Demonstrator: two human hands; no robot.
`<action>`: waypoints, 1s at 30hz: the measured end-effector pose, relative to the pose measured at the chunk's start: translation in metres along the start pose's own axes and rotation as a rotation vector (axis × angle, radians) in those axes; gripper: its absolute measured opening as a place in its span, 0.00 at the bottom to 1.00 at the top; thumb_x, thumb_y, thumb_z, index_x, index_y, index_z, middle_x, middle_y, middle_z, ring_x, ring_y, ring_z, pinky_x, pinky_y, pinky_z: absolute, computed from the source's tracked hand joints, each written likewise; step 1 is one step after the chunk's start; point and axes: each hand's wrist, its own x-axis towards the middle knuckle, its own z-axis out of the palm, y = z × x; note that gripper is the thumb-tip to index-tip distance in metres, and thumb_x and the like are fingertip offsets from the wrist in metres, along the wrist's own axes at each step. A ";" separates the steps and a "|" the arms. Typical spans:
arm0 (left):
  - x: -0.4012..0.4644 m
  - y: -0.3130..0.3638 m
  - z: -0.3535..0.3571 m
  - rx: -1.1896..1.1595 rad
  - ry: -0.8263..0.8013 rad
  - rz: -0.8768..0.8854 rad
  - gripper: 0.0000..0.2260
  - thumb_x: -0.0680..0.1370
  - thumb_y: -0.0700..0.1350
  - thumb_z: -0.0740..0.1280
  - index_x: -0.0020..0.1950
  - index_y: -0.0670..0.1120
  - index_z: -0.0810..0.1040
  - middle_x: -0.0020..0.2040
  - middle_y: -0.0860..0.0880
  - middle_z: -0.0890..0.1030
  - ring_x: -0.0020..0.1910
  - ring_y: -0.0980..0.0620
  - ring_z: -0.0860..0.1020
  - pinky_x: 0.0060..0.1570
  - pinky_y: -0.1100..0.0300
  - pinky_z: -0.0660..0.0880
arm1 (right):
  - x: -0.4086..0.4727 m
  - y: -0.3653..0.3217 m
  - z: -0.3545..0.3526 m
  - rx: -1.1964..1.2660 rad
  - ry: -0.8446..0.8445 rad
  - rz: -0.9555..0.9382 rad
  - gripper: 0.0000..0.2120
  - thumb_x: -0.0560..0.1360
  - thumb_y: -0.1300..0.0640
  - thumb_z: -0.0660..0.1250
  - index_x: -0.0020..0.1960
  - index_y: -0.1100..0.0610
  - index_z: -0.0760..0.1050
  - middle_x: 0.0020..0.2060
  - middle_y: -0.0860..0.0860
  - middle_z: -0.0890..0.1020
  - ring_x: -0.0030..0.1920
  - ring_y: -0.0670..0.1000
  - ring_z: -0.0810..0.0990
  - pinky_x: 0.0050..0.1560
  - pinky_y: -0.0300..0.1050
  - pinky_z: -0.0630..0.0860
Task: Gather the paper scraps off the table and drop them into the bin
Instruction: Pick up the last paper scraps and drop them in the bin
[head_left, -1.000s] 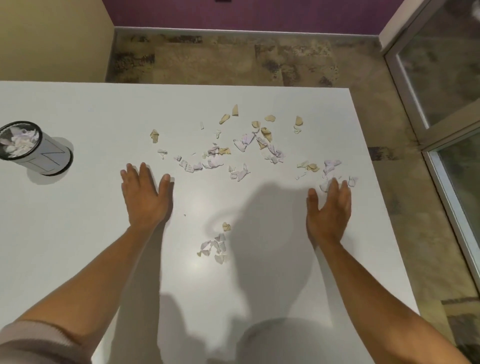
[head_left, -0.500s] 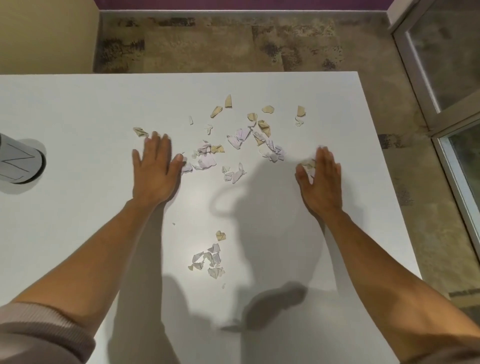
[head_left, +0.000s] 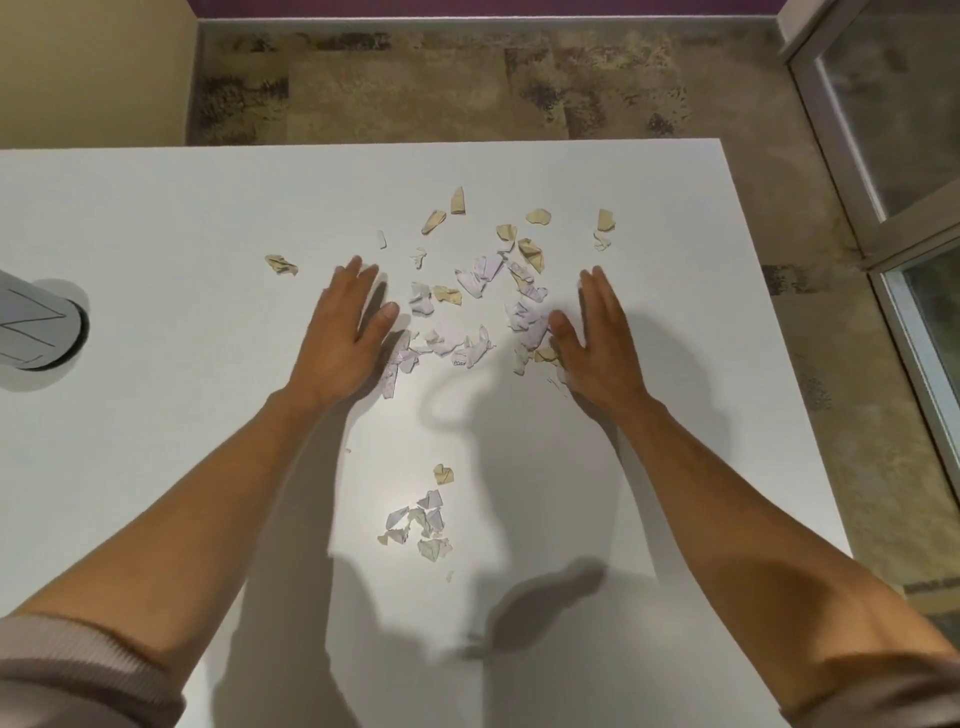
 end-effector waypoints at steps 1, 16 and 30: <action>0.006 0.002 0.002 0.037 -0.071 0.020 0.28 0.82 0.59 0.53 0.79 0.47 0.56 0.81 0.49 0.52 0.79 0.51 0.47 0.77 0.52 0.44 | 0.006 -0.005 0.003 -0.051 -0.052 -0.031 0.34 0.80 0.36 0.48 0.79 0.54 0.53 0.79 0.50 0.53 0.78 0.48 0.52 0.77 0.50 0.51; -0.068 0.027 0.029 0.084 -0.436 0.375 0.24 0.83 0.56 0.53 0.77 0.49 0.64 0.78 0.51 0.60 0.79 0.54 0.49 0.78 0.48 0.41 | -0.083 -0.038 0.022 -0.220 -0.429 -0.417 0.24 0.85 0.48 0.45 0.79 0.54 0.53 0.79 0.47 0.55 0.78 0.42 0.45 0.78 0.47 0.43; -0.182 0.044 0.009 0.299 -0.230 0.023 0.47 0.64 0.74 0.66 0.78 0.57 0.57 0.79 0.44 0.57 0.74 0.43 0.62 0.67 0.47 0.66 | -0.153 -0.059 -0.009 -0.436 -0.283 0.136 0.42 0.68 0.24 0.55 0.76 0.44 0.55 0.74 0.52 0.62 0.70 0.58 0.60 0.65 0.55 0.66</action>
